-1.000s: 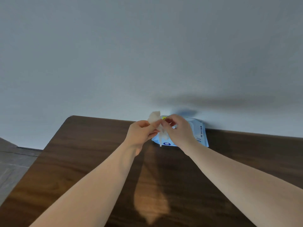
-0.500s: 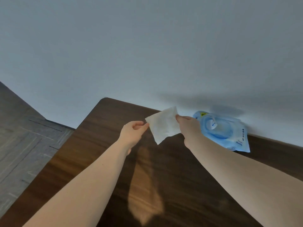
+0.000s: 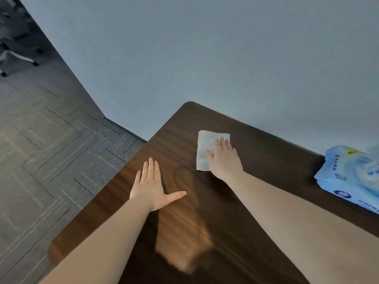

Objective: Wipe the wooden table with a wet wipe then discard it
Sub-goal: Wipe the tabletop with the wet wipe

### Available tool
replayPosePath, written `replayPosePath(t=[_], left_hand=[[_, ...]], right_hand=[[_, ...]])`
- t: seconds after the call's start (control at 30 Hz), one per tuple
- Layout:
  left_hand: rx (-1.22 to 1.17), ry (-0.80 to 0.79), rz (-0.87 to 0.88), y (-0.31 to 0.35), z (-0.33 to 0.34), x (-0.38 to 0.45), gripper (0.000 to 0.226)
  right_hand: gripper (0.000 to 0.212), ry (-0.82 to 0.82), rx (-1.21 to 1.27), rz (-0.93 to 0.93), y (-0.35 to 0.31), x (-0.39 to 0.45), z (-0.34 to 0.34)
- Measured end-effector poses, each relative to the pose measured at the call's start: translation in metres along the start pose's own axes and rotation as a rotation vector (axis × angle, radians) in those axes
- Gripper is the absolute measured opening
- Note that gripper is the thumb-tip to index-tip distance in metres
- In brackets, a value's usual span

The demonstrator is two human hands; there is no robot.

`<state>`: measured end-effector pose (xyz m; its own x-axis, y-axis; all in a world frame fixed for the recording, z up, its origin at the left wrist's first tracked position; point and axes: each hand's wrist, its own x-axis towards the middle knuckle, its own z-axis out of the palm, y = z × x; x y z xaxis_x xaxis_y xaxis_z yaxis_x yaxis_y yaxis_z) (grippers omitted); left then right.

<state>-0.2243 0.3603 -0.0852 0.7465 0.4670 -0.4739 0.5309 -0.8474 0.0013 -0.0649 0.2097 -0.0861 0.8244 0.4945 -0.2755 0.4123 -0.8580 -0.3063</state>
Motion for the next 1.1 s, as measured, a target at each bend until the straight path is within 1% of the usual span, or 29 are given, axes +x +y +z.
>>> replayPosePath(t=[0.07,0.2,0.27,0.4,0.5,0.6,0.7,0.83,1.0,1.1], left_hand=[[-0.006,0.012,0.011,-0.002,0.004,0.002,0.137],[-0.018,0.030,0.018,-0.003,0.007,0.001,0.134],[-0.047,0.053,0.026,-0.004,0.009,0.001,0.134],[-0.065,0.060,0.031,-0.004,0.011,0.001,0.134],[-0.053,0.061,0.028,-0.002,0.011,0.002,0.134],[-0.034,0.072,0.033,0.000,0.012,0.000,0.132],[-0.008,0.081,0.045,-0.001,0.011,-0.002,0.131],[0.042,0.136,0.122,0.009,0.011,-0.009,0.120],[0.012,0.164,0.198,0.048,0.014,-0.016,0.118],[0.045,0.140,0.291,0.090,0.018,-0.022,0.116]], right_hand=[[0.063,-0.059,-0.097,-0.024,-0.010,0.010,0.015],[0.065,-0.010,-0.188,-0.059,-0.040,0.028,0.033],[0.066,-0.002,-0.186,-0.060,-0.064,0.035,0.038],[0.071,0.098,-0.166,-0.053,-0.098,0.044,0.049],[0.070,0.056,-0.106,-0.051,-0.097,0.047,0.050],[0.070,0.034,-0.098,-0.067,-0.085,0.041,0.049],[0.070,-0.002,-0.069,-0.036,-0.068,0.028,0.046],[0.069,-0.002,-0.067,0.021,-0.028,0.009,0.037],[0.070,-0.009,-0.073,0.122,0.033,-0.023,0.025],[0.070,-0.008,-0.070,0.187,0.082,-0.058,0.016]])
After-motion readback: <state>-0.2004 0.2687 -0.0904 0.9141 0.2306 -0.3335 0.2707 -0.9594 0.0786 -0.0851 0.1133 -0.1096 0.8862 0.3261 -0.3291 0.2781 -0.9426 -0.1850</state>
